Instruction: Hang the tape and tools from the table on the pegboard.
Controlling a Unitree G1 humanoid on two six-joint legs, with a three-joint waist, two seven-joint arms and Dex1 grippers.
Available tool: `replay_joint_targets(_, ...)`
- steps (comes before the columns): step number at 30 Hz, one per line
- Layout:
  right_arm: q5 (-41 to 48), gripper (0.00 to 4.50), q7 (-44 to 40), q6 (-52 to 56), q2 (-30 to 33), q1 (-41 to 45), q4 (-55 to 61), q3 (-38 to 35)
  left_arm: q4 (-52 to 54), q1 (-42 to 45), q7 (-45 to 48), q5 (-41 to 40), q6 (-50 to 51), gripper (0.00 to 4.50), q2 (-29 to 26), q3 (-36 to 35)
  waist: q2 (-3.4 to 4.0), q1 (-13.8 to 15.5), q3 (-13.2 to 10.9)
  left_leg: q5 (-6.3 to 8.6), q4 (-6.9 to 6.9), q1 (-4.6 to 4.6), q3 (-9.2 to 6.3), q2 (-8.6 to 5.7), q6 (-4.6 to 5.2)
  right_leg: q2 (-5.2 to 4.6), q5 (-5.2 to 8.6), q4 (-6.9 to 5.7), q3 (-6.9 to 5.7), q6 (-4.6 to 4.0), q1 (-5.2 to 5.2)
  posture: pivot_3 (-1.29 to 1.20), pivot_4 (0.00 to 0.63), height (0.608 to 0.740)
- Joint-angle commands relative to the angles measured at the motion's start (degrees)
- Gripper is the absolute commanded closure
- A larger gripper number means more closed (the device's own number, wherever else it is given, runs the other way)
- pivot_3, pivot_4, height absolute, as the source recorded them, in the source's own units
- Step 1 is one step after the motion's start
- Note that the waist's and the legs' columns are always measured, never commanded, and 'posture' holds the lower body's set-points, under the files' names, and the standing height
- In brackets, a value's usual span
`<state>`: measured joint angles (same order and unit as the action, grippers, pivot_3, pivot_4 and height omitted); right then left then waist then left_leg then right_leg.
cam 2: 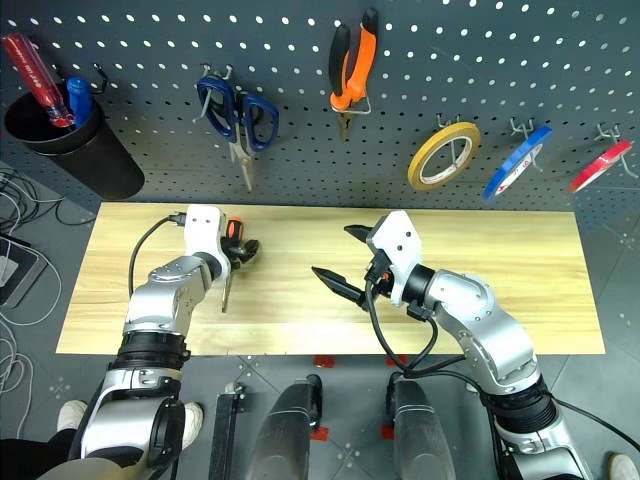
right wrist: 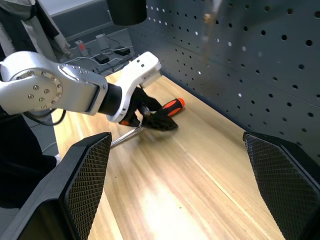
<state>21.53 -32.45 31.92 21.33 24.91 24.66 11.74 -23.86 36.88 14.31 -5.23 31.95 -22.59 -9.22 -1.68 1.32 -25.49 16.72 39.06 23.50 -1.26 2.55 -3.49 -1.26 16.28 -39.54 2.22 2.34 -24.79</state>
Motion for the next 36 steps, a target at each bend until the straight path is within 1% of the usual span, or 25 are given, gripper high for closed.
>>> replay_joint_targets(1,-0.15,0.0,0.05,-0.38,-0.01,-0.31,1.61,-0.65,0.77,0.5,-0.32,0.48,-0.37,2.4,-0.82,0.24,0.0,0.01,0.0,-0.02,0.0,0.1,0.0,0.0,-0.03,0.0,0.0,-0.01,0.0,0.0,-0.12,0.08,0.513,0.74)
replay_joint_targets(4,-0.46,0.0,0.01,-0.81,-0.11,-0.24,1.17,-0.63,0.88,0.5,-0.76,0.91,-0.48,3.24,-0.96,0.31,-0.01,0.01,0.0,-0.12,0.07,0.47,0.0,-0.01,-0.19,-0.01,0.0,-0.39,-0.01,0.0,-0.54,0.08,0.511,0.74)
replay_joint_targets(5,-0.51,0.0,0.0,-0.91,-0.17,-0.19,1.04,-0.64,0.96,0.44,-0.77,0.95,-0.48,3.47,-1.01,0.3,-0.01,0.02,0.0,-0.12,0.06,0.46,0.0,0.0,-0.19,-0.01,0.0,-0.38,-0.01,0.0,-0.54,0.08,0.506,0.74)
replay_joint_targets(6,-0.57,0.0,-0.01,-1.07,-0.28,-0.11,0.83,-0.6,0.91,0.4,-0.73,0.94,-0.53,3.6,-1.07,0.24,-0.01,0.02,0.0,-0.12,0.06,0.47,0.0,0.0,-0.19,-0.01,0.0,-0.37,-0.01,0.0,-0.54,0.08,0.501,0.74)
replay_joint_targets(10,-1.06,0.0,-0.29,-2.03,-0.54,-0.01,-0.16,-0.38,3.53,-1.23,-0.45,1.54,0.22,3.6,-1.12,1.12,-0.01,0.01,0.0,-0.12,0.05,0.47,-0.01,0.0,-0.19,-0.01,0.0,-0.34,-0.01,0.0,-0.54,0.08,0.473,0.74)
replay_joint_targets(12,-1.45,0.0,-0.46,-2.94,-0.65,-0.14,-0.65,-0.34,8.11,-4.17,0.64,3.04,-0.38,3.6,-1.58,3.71,-0.03,0.0,0.02,-0.13,0.04,0.47,-0.01,0.01,-0.2,-0.01,0.0,-0.34,-0.01,0.0,-0.54,0.08,0.451,0.74)
replay_joint_targets(15,-0.35,0.0,-0.92,-3.15,-0.19,-1.59,0.99,-1.61,18.35,-9.99,0.74,4.52,0.68,3.6,-1.86,6.41,-0.05,-0.03,0.07,-0.14,0.0,0.5,0.0,0.07,-0.23,-0.04,0.0,-0.3,-0.01,0.0,-0.56,0.08,0.426,0.74)
replay_joint_targets(17,0.25,0.0,-1.76,-3.83,0.46,-3.59,1.84,-2.25,22.94,-12.7,0.33,5.29,0.77,3.6,-1.83,7.52,-0.11,0.02,0.25,-0.17,-0.03,0.51,-0.02,0.13,-0.28,-0.08,0.0,-0.26,-0.04,0.0,-0.56,0.09,0.386,0.74)
replay_joint_targets(20,0.43,0.0,-3.45,-5.57,1.7,-7.31,2.87,-2.86,29.26,-16.14,-1.32,6.65,0.91,3.6,-1.15,8.59,-0.2,0.15,0.49,-0.24,-0.03,0.61,-0.11,0.11,-0.41,-0.17,-0.01,0.01,-0.14,-0.01,-0.58,0.1,0.345,0.74)
replay_joint_targets(22,1.11,0.0,-3.91,-6.02,1.98,-9.05,3.58,-3.51,32.79,-17.95,-3.33,7.98,0.71,3.6,-0.14,8.76,-0.18,0.19,1.17,-0.26,-0.03,0.66,-0.16,0.09,-0.44,-0.18,-0.01,0.03,-0.19,-0.01,-0.58,0.11,0.321,0.74)
replay_joint_targets(25,2.61,0.0,-4.06,-6.46,1.67,-10.86,5.19,-4.75,38.84,-20.31,-6.76,10.57,1.0,3.6,1.22,8.74,-0.26,0.25,2.5,-0.26,-0.02,0.75,-0.17,0.06,-0.45,-0.18,-0.01,0.07,-0.23,-0.01,-0.59,0.13,0.263,0.74)
replay_joint_targets(27,2.83,0.0,-3.78,-6.92,1.05,-11.25,5.49,-5.35,42.46,-21.14,-8.53,12.07,1.65,3.6,2.03,8.55,-0.35,0.35,3.84,-0.26,-0.03,0.86,-0.17,0.05,-0.45,-0.18,-0.02,0.17,-0.31,0.0,-0.61,0.15,0.234,0.74)
replay_joint_targets(29,3.72,0.0,-2.81,-7.02,0.16,-11.28,6.46,-6.39,47.23,-21.51,-9.97,13.93,2.04,3.6,2.45,8.65,-0.41,0.4,5.22,-0.27,-0.07,0.88,-0.14,0.02,-0.46,-0.12,-0.02,0.27,-0.39,-0.01,-0.59,0.16,0.224,0.74)
replay_joint_targets(31,4.78,0.0,-1.7,-6.66,-1.05,-10.81,7.3,-7.22,50.53,-21.08,-11.02,15.53,1.93,3.6,2.53,8.41,-0.43,0.55,6.32,-0.27,-0.1,0.88,-0.16,0.03,-0.46,-0.08,-0.03,0.39,-0.45,-0.02,-0.53,0.17,0.199,0.74)
replay_joint_targets(33,5.28,0.0,-0.95,-6.68,-2.21,-10.15,7.75,-7.52,52.53,-19.98,-11.84,16.87,1.28,3.6,2.25,7.95,-0.45,0.71,7.52,-0.27,-0.11,0.91,-0.15,0.02,-0.47,-0.08,-0.03,0.45,-0.48,-0.03,-0.5,0.17,0.187,0.74)
replay_joint_targets(36,6.32,0.0,0.79,-7.18,-4.65,-8.85,7.52,-8.07,53.8,-16.33,-12.83,18.54,-0.16,3.6,1.33,6.93,-0.46,1.49,9.23,-0.27,-0.13,0.9,-0.11,-0.01,-0.47,-0.06,-0.03,0.49,-0.5,-0.03,-0.46,0.19,0.169,0.74)
